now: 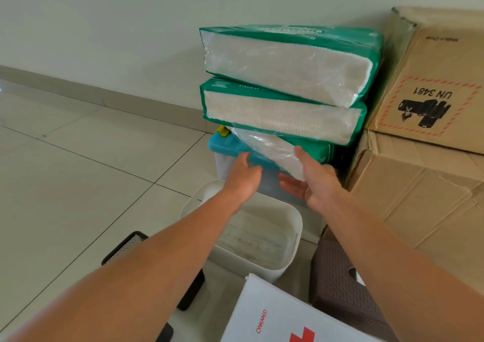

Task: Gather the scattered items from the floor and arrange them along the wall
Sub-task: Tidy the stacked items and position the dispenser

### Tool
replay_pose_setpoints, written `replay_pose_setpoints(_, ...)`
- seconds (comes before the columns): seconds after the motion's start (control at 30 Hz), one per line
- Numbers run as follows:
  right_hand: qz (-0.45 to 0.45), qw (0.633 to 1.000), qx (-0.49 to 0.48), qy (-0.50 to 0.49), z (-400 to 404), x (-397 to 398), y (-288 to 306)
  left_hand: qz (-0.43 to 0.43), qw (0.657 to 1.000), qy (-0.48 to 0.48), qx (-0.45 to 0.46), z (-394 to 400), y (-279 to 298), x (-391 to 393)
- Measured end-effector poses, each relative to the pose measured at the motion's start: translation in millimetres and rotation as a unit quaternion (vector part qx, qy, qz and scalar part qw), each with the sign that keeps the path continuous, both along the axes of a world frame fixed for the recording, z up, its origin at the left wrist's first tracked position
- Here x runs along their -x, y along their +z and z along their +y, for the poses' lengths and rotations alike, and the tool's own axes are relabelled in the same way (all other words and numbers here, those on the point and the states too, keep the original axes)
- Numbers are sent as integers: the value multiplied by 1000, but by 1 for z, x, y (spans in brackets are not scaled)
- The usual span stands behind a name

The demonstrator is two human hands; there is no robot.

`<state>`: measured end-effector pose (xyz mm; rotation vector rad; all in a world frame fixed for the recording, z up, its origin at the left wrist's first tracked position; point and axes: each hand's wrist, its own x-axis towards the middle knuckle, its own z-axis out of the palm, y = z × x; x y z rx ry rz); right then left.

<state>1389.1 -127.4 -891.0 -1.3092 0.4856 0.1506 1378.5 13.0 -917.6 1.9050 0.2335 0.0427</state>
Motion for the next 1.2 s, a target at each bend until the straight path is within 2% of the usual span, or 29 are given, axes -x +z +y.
replay_pose_setpoints(0.17, 13, 995, -79, -57, 10, -13, -6, -8, 998, -24, -63, 21, 6, -5)
replay_pose_setpoints(0.27, -4, 990, -102, -99, 11, -15, -5, 24, 994, -61, -93, 29, 7, -12)
replay_pose_setpoints(0.57, -58, 976, -137, -158, 7, -4, -16, 80, 992, -63, -73, 34, -17, -16)
replay_pose_setpoints(0.93, -110, 976, -96, -162, 2, -4, -28, 63, 997, -43, -35, 41, -17, -27)
replay_pose_setpoints(1.0, -112, 975, -92, -166, 2, -5, -31, 47, 999, -4, -24, 43, -19, -29)
replay_pose_setpoints(1.13, -108, 977, -90, -160, 3, -11, -32, 3, 981, 189, 36, 62, -15, -39)
replay_pose_setpoints(1.2, -111, 978, -89, -150, -1, -14, -35, 19, 977, 205, 49, 75, -9, -46)
